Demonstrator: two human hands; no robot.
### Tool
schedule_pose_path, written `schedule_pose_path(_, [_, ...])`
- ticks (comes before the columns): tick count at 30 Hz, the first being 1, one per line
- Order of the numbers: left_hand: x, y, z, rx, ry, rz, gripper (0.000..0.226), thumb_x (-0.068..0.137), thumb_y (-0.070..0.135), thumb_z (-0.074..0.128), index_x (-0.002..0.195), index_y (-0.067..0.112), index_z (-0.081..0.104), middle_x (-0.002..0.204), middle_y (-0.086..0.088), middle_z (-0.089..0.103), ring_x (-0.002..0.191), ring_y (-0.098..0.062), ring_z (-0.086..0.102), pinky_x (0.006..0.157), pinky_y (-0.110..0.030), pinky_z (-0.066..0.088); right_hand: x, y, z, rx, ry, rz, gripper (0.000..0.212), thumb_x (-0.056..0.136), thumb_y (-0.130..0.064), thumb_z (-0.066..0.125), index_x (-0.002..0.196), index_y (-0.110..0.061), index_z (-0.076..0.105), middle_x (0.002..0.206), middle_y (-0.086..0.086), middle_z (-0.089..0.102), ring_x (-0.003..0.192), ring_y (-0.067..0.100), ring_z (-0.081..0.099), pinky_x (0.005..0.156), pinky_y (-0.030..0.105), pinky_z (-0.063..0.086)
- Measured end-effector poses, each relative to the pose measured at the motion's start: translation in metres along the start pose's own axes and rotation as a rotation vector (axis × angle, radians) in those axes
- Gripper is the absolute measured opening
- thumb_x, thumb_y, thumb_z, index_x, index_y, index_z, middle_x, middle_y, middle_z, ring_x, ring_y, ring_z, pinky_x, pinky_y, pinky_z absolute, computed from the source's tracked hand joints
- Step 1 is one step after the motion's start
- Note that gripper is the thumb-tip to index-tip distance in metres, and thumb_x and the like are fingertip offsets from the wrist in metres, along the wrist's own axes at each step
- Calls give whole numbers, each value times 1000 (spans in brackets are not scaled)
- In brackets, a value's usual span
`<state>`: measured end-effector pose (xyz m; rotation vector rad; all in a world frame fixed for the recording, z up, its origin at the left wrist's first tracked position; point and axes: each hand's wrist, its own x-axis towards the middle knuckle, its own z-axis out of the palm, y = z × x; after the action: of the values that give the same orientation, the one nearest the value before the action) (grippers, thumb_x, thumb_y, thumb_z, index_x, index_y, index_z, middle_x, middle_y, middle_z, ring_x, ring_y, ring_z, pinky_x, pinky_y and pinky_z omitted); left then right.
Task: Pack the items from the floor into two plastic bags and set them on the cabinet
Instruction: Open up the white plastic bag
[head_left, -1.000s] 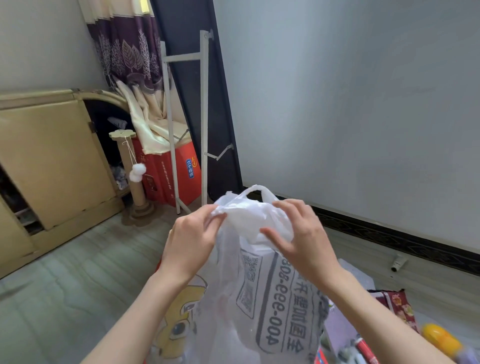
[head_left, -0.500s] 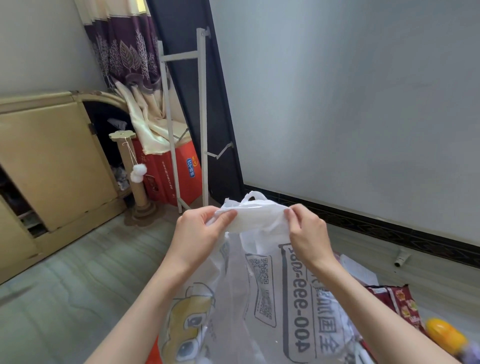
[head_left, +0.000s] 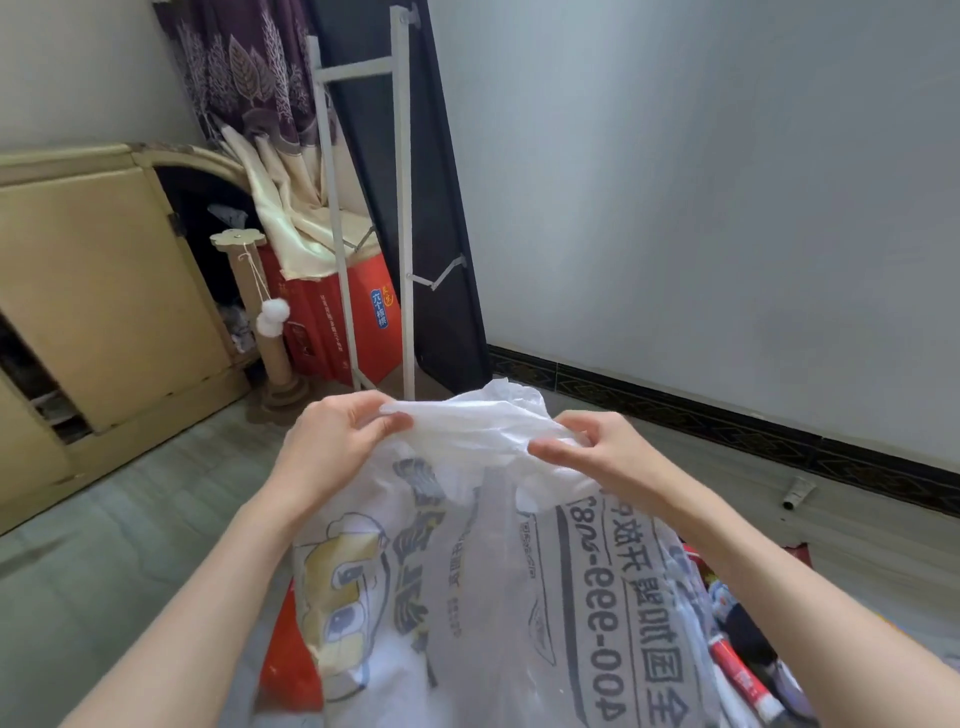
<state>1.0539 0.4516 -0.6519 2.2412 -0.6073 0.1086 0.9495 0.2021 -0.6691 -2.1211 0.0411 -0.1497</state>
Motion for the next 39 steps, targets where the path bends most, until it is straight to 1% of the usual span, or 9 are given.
schedule_pose_path(2, [9,-8,7,116,36,12,15,84,39,61,99,34,65,101,10,69,99,-14,61,88,-42,49,7,10,11,-92,-52,47,22,73,-56,64,68,-35,60,62,-20,59,53,-8,50,47,8,34])
schedule_pose_path(8, [46,-32,32,356,35,193,41,82,22,66,122,21,54,108,-7,54,105,-24,44,93,-38,37,53,48,39,-91,52,199,21,86,-35,55,86,-14,59,86,2,63,82,19,58,68,32,43])
schedule_pose_path(11, [58,-56,56,440,66,255,40,82,14,65,121,18,56,106,-9,53,101,-26,42,88,-39,33,74,76,59,49,34,323,24,87,-29,54,96,-10,63,97,9,68,91,24,63,83,38,49])
schedule_pose_path(17, [50,-126,132,699,-42,318,48,71,2,65,116,15,59,108,-10,58,100,-31,53,82,-42,36,90,168,115,118,-45,576,14,88,-17,48,78,-17,58,84,2,63,70,11,59,59,20,47])
schedule_pose_path(21, [3,-174,199,786,-293,471,42,58,13,74,98,22,67,110,-5,65,101,-26,63,87,-43,42,94,218,134,-210,-49,553,29,87,-17,49,116,-11,48,110,10,59,96,26,56,76,29,40])
schedule_pose_path(27, [-23,-231,207,1095,-763,222,68,52,56,77,112,26,65,133,-9,55,123,-27,51,100,-62,31,70,254,122,-489,-107,370,60,85,-8,48,138,-23,25,130,11,45,113,32,49,84,41,44])
schedule_pose_path(31, [-5,-256,189,1239,-734,107,60,93,37,39,145,19,15,155,-3,11,144,-18,4,106,-54,-20,62,247,112,-684,-120,350,58,87,-14,46,139,-27,23,131,6,42,104,36,54,77,44,47])
schedule_pose_path(34, [9,-253,175,1297,-688,57,46,100,26,21,146,19,14,156,-1,7,144,-19,-1,104,-54,-22,69,233,115,-755,-134,327,52,88,-14,44,137,-24,27,127,9,46,99,38,55,75,43,47])
schedule_pose_path(39, [-4,-235,184,1159,-677,26,47,97,22,29,144,21,22,156,-9,6,144,-32,-4,105,-58,-19,78,203,133,-838,-45,277,63,81,-13,59,137,-16,31,130,11,44,112,33,47,86,43,39])
